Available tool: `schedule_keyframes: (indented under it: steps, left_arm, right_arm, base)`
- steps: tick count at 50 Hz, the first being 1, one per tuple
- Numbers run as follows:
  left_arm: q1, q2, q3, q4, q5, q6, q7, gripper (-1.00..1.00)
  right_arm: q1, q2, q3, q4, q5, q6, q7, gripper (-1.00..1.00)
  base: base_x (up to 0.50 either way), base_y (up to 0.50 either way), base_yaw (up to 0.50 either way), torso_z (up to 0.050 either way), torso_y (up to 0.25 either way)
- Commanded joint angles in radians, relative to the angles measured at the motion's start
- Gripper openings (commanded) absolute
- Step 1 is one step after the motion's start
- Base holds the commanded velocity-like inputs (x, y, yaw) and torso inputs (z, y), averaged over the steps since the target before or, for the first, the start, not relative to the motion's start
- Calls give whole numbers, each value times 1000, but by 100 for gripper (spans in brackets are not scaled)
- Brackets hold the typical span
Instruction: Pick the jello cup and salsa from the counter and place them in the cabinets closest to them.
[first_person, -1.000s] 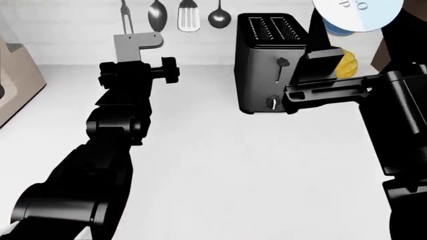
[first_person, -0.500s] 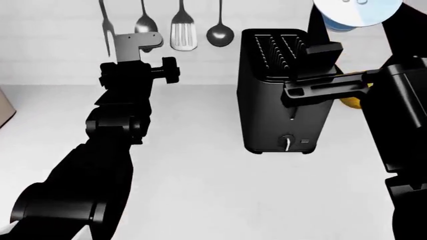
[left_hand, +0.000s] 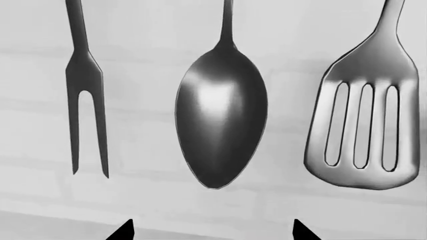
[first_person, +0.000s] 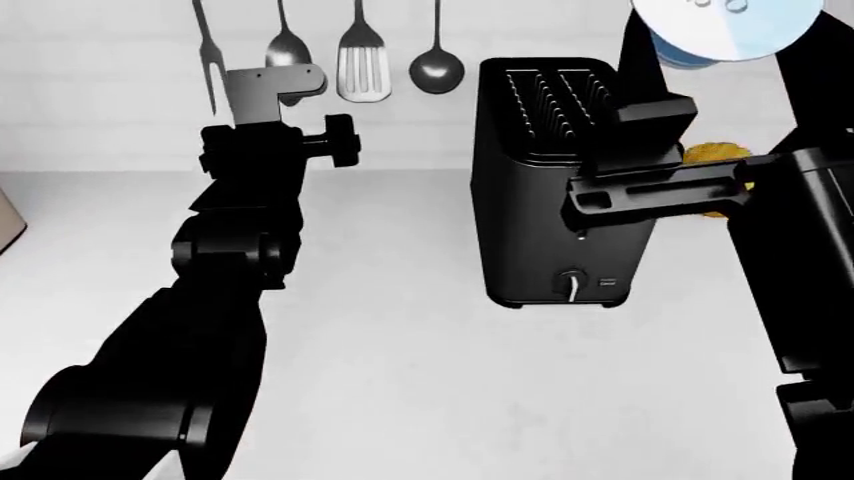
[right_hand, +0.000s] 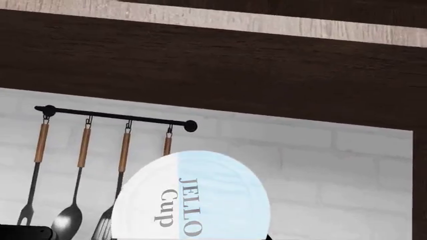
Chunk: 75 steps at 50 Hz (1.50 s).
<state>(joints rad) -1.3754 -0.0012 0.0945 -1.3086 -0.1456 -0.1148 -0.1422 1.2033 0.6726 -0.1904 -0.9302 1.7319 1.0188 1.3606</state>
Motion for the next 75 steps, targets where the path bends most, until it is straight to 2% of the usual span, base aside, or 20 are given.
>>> schedule_keyframes:
  steps: [1,6,8,19,27,30,33,34,38,44,55,62,66,70,75]
  left_arm:
    - [1,0,0,0,-1,3,4,100]
    - [0,0,1,0,-2,3,3,100]
    - [0,0,3,0,-3,4,3,100]
    - [1,0,1,0,1,6,5,100]
    - [1,0,10,0,-5,7,3,100]
    - [1,0,8,0,-4,6,2,100]
    - [1,0,12,0,-5,6,1,100]
    - [1,0,12,0,-6,6,0,100]
    - [1,0,14,0,-8,7,0,100]
    - [0,0,15,0,-8,5,-1,100]
    - [1,0,27,0,-10,0,-16,100]
    - [0,0,33,0,-12,-4,-24,100]
    - [0,0,14,0,-4,-3,-22,100]
    - [0,0,13,0,-2,-3,-24,100]
    - [3,0,15,0,-2,-2,-23,100]
  right_arm:
    - [107,65,-86,-53,136,-95,209,-100]
    - [240,237,-331,-116,59,-362,210,-100]
    - [303,279,-391,-117,46,-419,210,-100]
    - [520,394,-479,-117,85,-525,210,-100]
    - [790,471,-625,-117,160,-616,210,-100]
    - [935,487,-766,-117,163,-676,210,-100]
    - [1150,484,-996,-117,166,-765,210,-100]
    - [1152,478,-996,-117,168,-761,210,-100]
    - [1153,444,-925,-92,209,-696,210,-100]
    - [1153,287,-805,68,267,-542,210,-100]
    - [1152,50,-683,438,375,-308,209,-100]
    - [1153,-86,-523,701,364,-59,210,-100]
    - [1153,-160,-484,896,402,36,210,-100]
    - [1153,-270,-390,1119,307,209,210,-100]
    - [1153,-476,-38,1377,8,550,210,-100]
  base:
    - [0,0,0,0,0]
    - [0,0,0,0,0]
    - [0,0,0,0,0]
    - [0,0,0,0,0]
    - [0,0,0,0,0]
    - [0,0,0,0,0]
    - [0,0,0,0,0]
    - [0,0,0,0,0]
    - [0,0,0,0,0]
    - [0,0,0,0,0]
    - [0,0,0,0,0]
    - [0,0,0,0,0]
    - [0,0,0,0,0]
    - [0,0,0,0,0]
    - [0,0,0,0,0]
